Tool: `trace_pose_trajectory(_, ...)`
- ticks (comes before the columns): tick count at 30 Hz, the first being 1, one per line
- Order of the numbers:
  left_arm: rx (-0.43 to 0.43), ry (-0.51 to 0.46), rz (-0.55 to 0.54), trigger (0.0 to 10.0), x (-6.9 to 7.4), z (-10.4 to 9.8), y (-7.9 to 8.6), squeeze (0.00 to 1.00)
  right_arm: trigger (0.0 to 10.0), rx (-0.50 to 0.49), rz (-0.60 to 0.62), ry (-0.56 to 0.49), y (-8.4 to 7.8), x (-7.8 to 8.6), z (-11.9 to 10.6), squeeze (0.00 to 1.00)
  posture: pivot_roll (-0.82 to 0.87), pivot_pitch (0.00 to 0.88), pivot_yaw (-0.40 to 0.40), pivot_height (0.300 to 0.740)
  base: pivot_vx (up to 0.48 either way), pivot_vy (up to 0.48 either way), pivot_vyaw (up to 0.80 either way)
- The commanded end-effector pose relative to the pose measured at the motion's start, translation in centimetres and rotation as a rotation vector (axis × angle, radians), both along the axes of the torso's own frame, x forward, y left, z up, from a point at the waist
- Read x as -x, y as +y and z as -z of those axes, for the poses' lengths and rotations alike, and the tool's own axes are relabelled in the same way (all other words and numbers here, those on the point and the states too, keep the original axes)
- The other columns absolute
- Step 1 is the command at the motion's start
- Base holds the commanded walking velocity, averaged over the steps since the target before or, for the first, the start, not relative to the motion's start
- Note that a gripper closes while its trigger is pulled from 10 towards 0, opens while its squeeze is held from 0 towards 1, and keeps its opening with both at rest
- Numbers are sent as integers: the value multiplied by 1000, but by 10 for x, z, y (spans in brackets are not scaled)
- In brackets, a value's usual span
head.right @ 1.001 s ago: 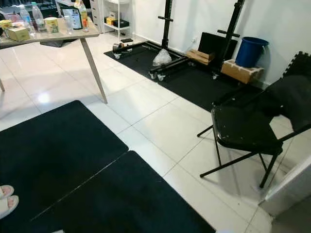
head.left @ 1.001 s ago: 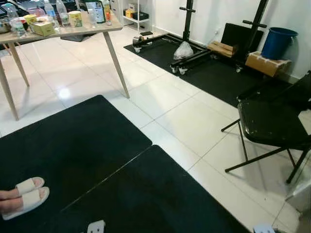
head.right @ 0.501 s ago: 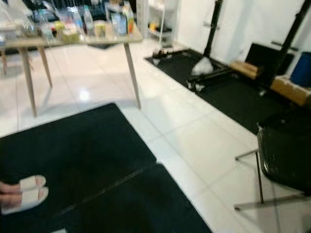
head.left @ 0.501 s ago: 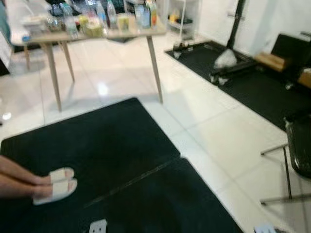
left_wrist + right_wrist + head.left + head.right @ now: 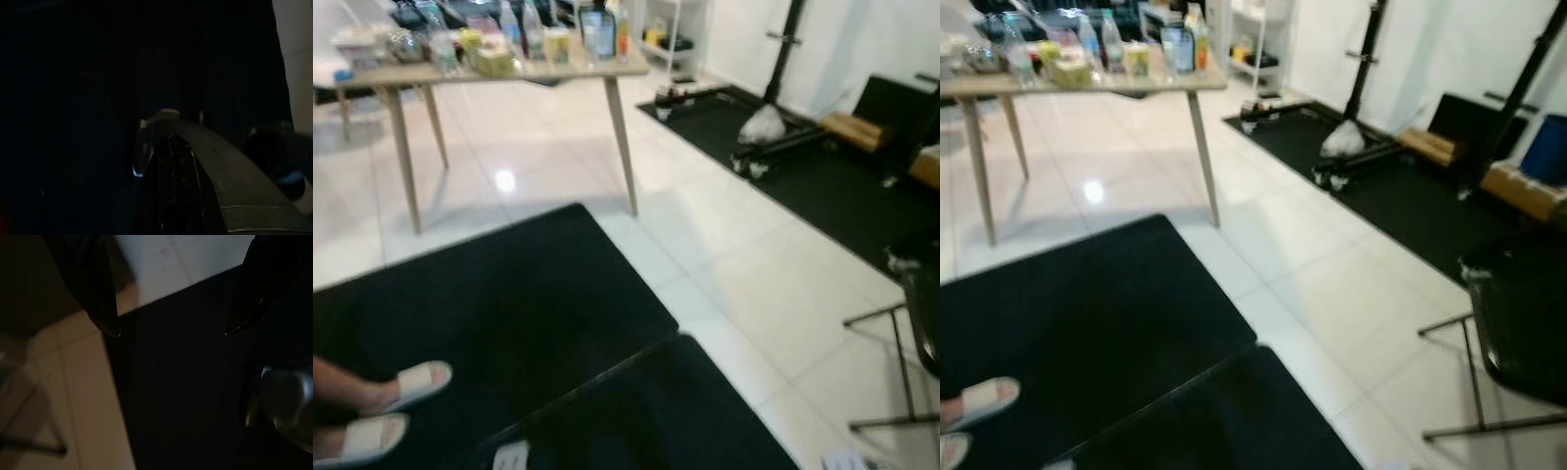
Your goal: Restocking fridge
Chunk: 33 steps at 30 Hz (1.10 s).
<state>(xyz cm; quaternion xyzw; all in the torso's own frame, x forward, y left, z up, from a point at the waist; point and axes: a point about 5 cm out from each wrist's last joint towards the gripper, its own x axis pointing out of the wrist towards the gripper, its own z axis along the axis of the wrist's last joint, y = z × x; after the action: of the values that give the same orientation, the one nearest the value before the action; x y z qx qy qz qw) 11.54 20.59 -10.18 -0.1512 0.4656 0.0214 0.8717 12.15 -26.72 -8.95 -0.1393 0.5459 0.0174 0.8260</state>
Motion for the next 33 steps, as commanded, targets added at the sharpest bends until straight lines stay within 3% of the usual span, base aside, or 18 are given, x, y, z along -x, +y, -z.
trace_pose_trajectory(1,-5,16,-3,10000,4,1,4,0,10000,-10,12,4,4,3,2,0,-90,0,-47,740,319,0,0)
trace_pose_trajectory(8,-8,1,-67,10000,-1,-1,10,0,10000,-13,-20,28,11,5,5,0,-97,0,-31,740,319,0,0)
trace_pose_trajectory(20,-41,-33,-56,10000,-15,-9,24,0,10000,-21,-50,16,22,-6,5,0,-62,0,-41,740,321,0,0)
trace_pose_trajectory(26,-36,-25,-60,10000,-12,-7,22,0,10000,-16,-60,-7,22,-16,2,0,-53,0,-36,740,324,0,0)
trace_pose_trajectory(33,-38,-8,-67,10000,-5,-6,23,0,10000,-10,-49,13,20,-11,3,0,-42,0,-37,740,326,0,0)
